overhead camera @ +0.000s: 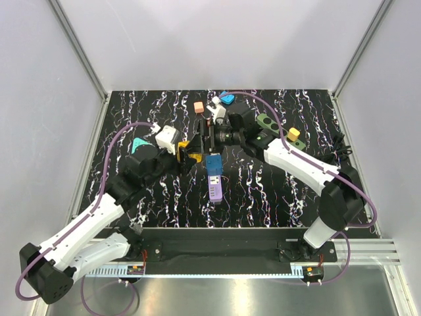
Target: Insert the plug
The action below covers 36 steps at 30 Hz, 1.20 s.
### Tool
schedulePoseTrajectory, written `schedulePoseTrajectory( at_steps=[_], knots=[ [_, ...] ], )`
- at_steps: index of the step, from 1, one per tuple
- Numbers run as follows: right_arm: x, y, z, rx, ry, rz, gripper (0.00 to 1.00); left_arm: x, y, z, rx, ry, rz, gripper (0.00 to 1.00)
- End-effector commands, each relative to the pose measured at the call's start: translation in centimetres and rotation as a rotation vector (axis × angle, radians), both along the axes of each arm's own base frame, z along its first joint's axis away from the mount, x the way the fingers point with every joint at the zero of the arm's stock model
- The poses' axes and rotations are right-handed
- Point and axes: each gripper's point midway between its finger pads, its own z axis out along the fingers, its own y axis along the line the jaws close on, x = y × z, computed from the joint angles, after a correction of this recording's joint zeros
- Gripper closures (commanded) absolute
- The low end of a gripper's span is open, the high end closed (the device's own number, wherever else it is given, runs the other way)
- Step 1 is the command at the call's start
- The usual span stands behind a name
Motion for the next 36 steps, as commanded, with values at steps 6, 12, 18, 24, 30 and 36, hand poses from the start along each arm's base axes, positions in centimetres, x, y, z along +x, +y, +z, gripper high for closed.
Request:
schedulePoseTrajectory(
  at_steps=[6, 12, 18, 24, 30, 36],
  knots=[
    [0.1, 0.0, 0.6, -0.085, -0.169, 0.012, 0.46, 0.4, 0.4, 3.6, -0.078, -0.139, 0.037, 0.90],
    [0.4, 0.0, 2.0, -0.043, -0.375, 0.063, 1.00, -0.3, -1.0, 3.9, -0.107, -0.064, -0.026, 0.36],
    [1.3, -1.3, 3.2, -0.077, -0.588, 0.077, 1.00, -2.0, -1.6, 4.9, -0.161, 0.166, -0.047, 0.36],
    [0.0, -2.7, 5.0, -0.027, -0.919, 0.136, 1.00, -3.2, -0.1, 8.5, -0.444, 0.382, -0.078, 0.32],
    [-3.5, -4.4, 7.1, 0.125, -1.192, 0.160, 1.00, -4.8, -0.4, 11.8, -0.584, 0.447, -0.207, 0.20],
    [-6.3, -4.9, 9.3, 0.258, -1.296, 0.206, 1.00, -6.3, -1.8, 12.4, -0.672, 0.475, -0.373, 0.16]
  ],
)
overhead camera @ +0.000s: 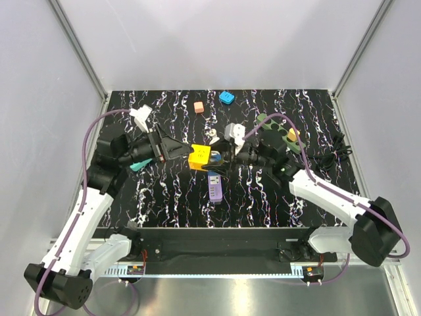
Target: Insert the plug
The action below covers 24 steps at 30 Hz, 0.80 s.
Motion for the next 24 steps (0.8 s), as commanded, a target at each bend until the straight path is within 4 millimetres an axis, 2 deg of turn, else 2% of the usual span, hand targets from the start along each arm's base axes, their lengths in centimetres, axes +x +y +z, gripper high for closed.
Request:
schedulePoseTrajectory(
  at_steps=[1, 5, 8, 13, 18, 19, 22, 23, 24],
  knots=[
    [-2.9, -0.7, 7.6, 0.212, -0.290, 0.095, 1.00, -2.7, -1.3, 2.1, -0.123, -0.033, -0.183, 0.16],
    [-4.2, -1.2, 9.0, 0.259, -0.345, 0.133, 1.00, -3.2, -1.5, 0.3, -0.113, 0.000, -0.229, 0.15],
    [-5.3, -1.3, 9.8, 0.286, -0.358, 0.174, 1.00, -3.2, -1.5, -0.2, -0.110, -0.007, -0.230, 0.14],
    [-6.2, -0.6, 9.0, 0.274, -0.341, 0.222, 1.00, -3.6, -1.8, 1.1, -0.145, -0.050, -0.260, 0.14],
    [-6.1, -0.1, 8.0, 0.268, -0.325, 0.227, 1.00, -4.1, -2.8, 1.0, -0.149, -0.042, -0.310, 0.22],
    [-6.1, -0.1, 8.0, 0.272, -0.330, 0.225, 1.00, -4.3, -3.1, 0.7, -0.146, -0.030, -0.327, 0.24],
    [-5.7, 0.0, 7.6, 0.272, -0.335, 0.201, 1.00, -4.6, -3.8, 0.3, -0.147, -0.003, -0.355, 0.43],
    [-5.4, 0.0, 7.4, 0.267, -0.336, 0.191, 1.00, -4.6, -3.9, 0.2, -0.148, 0.009, -0.356, 0.54],
    [-5.3, 0.0, 7.1, 0.262, -0.333, 0.189, 1.00, -4.8, -4.0, 0.2, -0.150, 0.010, -0.366, 0.62]
  ],
)
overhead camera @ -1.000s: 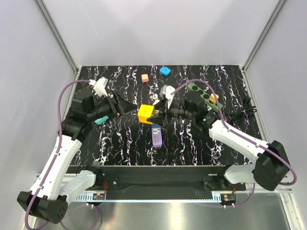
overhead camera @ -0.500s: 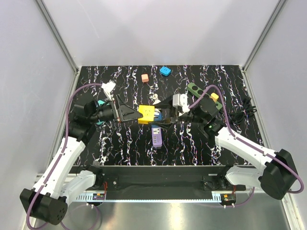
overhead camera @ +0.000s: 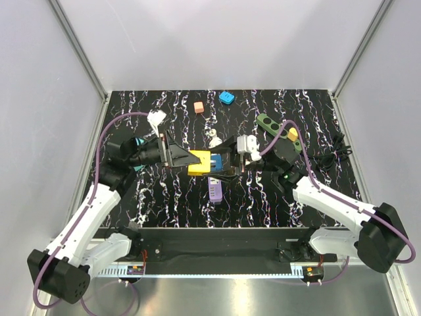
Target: Insert the plug
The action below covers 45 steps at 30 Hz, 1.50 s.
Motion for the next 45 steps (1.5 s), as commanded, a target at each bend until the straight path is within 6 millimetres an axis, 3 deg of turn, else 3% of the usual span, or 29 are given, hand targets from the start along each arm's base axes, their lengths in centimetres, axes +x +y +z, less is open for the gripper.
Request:
schedulePoseTrajectory(
  at_steps=[1, 2, 5, 7, 8, 10, 11, 12, 13, 17, 19, 20, 24, 27, 29, 30, 32, 35, 38, 39, 41, 43, 45],
  knots=[
    [0.1, 0.3, 1.3, 0.055, -0.064, -0.017, 1.00, -1.4, -1.0, 0.9, -0.033, -0.037, -0.090, 0.76],
    [0.3, 0.4, 1.1, 0.050, -0.057, -0.023, 0.98, -1.4, -1.0, 0.9, -0.035, -0.033, -0.089, 1.00],
    [0.8, 0.8, 0.4, 0.008, 0.025, -0.027, 0.68, -0.5, -1.1, 0.6, -0.013, -0.072, -0.065, 1.00],
    [0.8, 0.9, 0.2, -0.011, 0.088, -0.023, 0.31, 0.7, -0.9, -0.2, 0.049, -0.058, -0.035, 1.00],
    [0.8, 0.8, 0.4, -0.005, 0.111, -0.035, 0.01, 1.1, -1.0, -0.5, 0.075, -0.126, -0.041, 1.00],
    [0.5, 0.2, 0.3, 0.006, 0.178, -0.047, 0.00, 3.0, -0.5, -1.2, 0.166, -0.147, 0.011, 1.00],
    [0.4, 0.0, 0.1, 0.013, 0.207, -0.055, 0.00, 3.4, 0.4, -3.3, 0.286, -0.172, 0.019, 1.00],
    [-0.1, -0.6, -0.1, 0.024, 0.226, -0.059, 0.00, 5.0, 0.9, -2.5, 0.352, -0.238, 0.061, 1.00],
    [-0.2, -1.0, -0.1, 0.037, 0.267, -0.074, 0.00, 7.0, 2.1, -3.2, 0.459, -0.279, 0.152, 1.00],
    [-1.3, -3.1, -0.7, 0.101, 0.321, -0.119, 0.00, 11.3, 6.3, -4.0, 0.772, -0.505, 0.260, 1.00],
    [-1.9, -4.4, -0.9, 0.136, 0.318, -0.146, 0.00, 13.4, 8.7, -4.2, 0.893, -0.534, 0.347, 1.00],
    [-2.1, -5.1, -0.3, 0.168, 0.305, -0.171, 0.00, 14.3, 9.6, -4.1, 0.950, -0.607, 0.343, 1.00],
    [-1.9, -6.5, -0.8, 0.194, 0.336, -0.238, 0.00, 17.4, 13.1, -5.4, 1.092, -0.731, 0.369, 1.00],
    [-2.2, -7.4, -0.6, 0.220, 0.331, -0.259, 0.00, 18.7, 14.6, -5.7, 1.107, -0.803, 0.372, 1.00],
    [-2.3, -7.8, -0.5, 0.235, 0.337, -0.266, 0.00, 19.1, 14.6, -6.3, 1.090, -0.897, 0.325, 1.00],
    [-2.4, -7.8, -0.5, 0.235, 0.339, -0.266, 0.00, 19.2, 15.2, -6.2, 1.080, -0.930, 0.327, 1.00],
    [-2.2, -7.8, -0.8, 0.236, 0.351, -0.276, 0.00, 18.8, 14.4, -6.7, 1.000, -1.042, 0.236, 1.00],
    [-1.7, -7.6, -1.6, 0.222, 0.374, -0.292, 0.00, 18.8, 16.2, -6.7, 0.914, -1.070, 0.226, 1.00],
    [-0.1, -7.2, -3.0, 0.186, 0.417, -0.352, 0.01, 16.5, 13.3, -4.6, 0.696, -1.109, 0.132, 1.00],
    [0.5, -7.1, -3.4, 0.175, 0.437, -0.376, 0.00, 14.9, 11.4, -3.5, 0.578, -1.142, 0.066, 1.00],
    [2.2, -6.5, -4.4, 0.116, 0.471, -0.437, 0.00, 12.2, 8.3, -2.4, 0.481, -1.184, -0.019, 1.00],
    [2.4, -5.6, -4.9, 0.055, 0.466, -0.419, 0.00, 10.4, 6.3, -2.5, 0.446, -1.201, -0.070, 1.00],
    [2.7, -4.6, -5.2, 0.006, 0.449, -0.393, 0.00, 7.4, 4.0, -1.7, 0.370, -1.235, -0.146, 1.00]
  ],
)
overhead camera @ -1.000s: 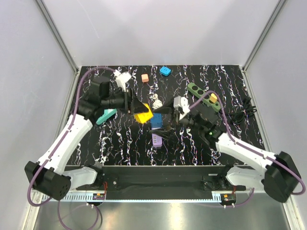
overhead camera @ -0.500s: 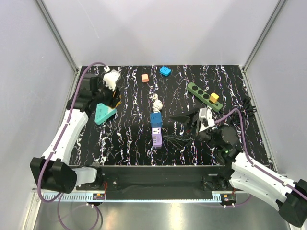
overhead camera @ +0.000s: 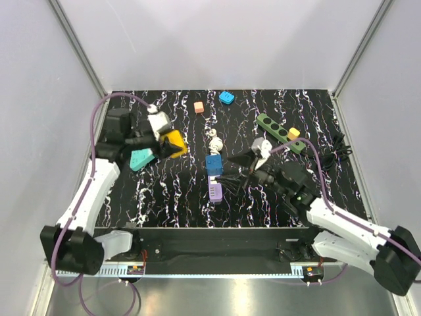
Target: Insert the plug
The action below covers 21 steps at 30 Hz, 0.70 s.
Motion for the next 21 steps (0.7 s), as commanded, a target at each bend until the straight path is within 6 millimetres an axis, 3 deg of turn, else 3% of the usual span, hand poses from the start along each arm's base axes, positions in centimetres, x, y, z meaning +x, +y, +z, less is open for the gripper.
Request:
schedulePoseTrajectory(
  at_steps=[1, 2, 5, 8, 10, 11, 12, 18, 21],
  knots=[
    [0.3, 1.6, 1.7, -0.041, -0.056, 0.059, 0.00, -6.5, -4.9, 5.0, -0.131, -0.130, -0.297, 1.00],
    [0.1, 1.8, 1.6, -0.055, -0.071, 0.083, 0.00, -8.5, -6.0, 5.8, -0.144, -0.149, -0.358, 1.00],
    [-1.1, 2.7, 1.7, -0.099, -0.084, 0.184, 0.00, -11.9, -7.1, 6.8, -0.181, -0.158, -0.423, 1.00],
    [-1.5, 3.4, 1.9, -0.131, -0.063, 0.245, 0.00, -13.1, -7.2, 8.8, -0.261, -0.122, -0.381, 1.00],
    [-1.0, 3.7, 2.2, -0.130, -0.066, 0.235, 0.00, -13.1, -7.2, 10.9, -0.386, -0.031, -0.287, 1.00],
    [-0.7, 3.8, 2.7, -0.120, -0.078, 0.225, 0.00, -11.4, -6.8, 11.7, -0.448, 0.006, -0.155, 1.00],
    [0.0, 3.7, 3.0, -0.115, -0.088, 0.190, 0.00, -11.0, -6.7, 12.2, -0.529, 0.138, -0.076, 1.00],
    [3.4, 3.0, 5.6, -0.144, -0.320, -0.005, 0.00, -8.2, -6.2, 12.7, -0.694, 0.379, 0.151, 1.00],
    [3.6, 2.6, 7.0, -0.135, -0.510, -0.050, 0.00, -7.3, -5.8, 13.8, -0.785, 0.431, 0.220, 1.00]
  ],
)
